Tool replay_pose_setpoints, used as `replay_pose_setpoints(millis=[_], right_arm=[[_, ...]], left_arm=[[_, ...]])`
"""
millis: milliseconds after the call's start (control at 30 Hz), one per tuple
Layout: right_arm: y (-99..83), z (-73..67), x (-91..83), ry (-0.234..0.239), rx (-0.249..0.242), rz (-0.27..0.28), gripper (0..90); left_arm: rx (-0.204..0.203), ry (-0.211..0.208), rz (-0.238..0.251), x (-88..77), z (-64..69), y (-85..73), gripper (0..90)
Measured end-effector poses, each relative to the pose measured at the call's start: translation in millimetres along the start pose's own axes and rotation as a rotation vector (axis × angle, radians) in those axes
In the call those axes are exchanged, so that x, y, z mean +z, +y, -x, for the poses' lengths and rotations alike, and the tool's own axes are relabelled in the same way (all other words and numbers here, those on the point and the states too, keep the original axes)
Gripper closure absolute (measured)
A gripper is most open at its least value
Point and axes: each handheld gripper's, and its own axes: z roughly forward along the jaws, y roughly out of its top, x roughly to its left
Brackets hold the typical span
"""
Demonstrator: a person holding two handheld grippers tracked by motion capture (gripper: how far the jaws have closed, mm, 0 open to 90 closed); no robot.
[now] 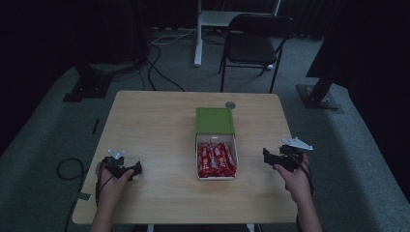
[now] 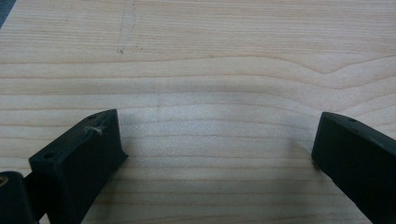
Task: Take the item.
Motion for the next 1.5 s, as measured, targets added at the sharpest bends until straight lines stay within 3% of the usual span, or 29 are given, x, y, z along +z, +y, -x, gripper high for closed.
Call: replay_pose_setpoints(millis=[400, 733, 1067, 1500], right_arm=[[26.0, -32.1, -11.2, 0.061, -0.02, 0.06, 11.1], [43.8, -59.9, -18.4, 0.117, -0.064, 0.096, 13.2], [54.8, -91.4, -16.8, 0.195, -0.097, 0.103, 13.2], [55.2, -124.3, -8.0, 0.266, -0.138, 0.088, 15.0]], left_arm=[[0.0, 0.0, 0.0, 0.0, 0.0, 0.0, 2.4], [0.0, 0.0, 0.0, 0.0, 0.0, 0.0, 2.4], [-0.001, 0.0, 0.001, 0.1, 0.1, 0.0, 2.4], [-0.001, 0.0, 0.001, 0.0, 0.1, 0.0, 2.4]])
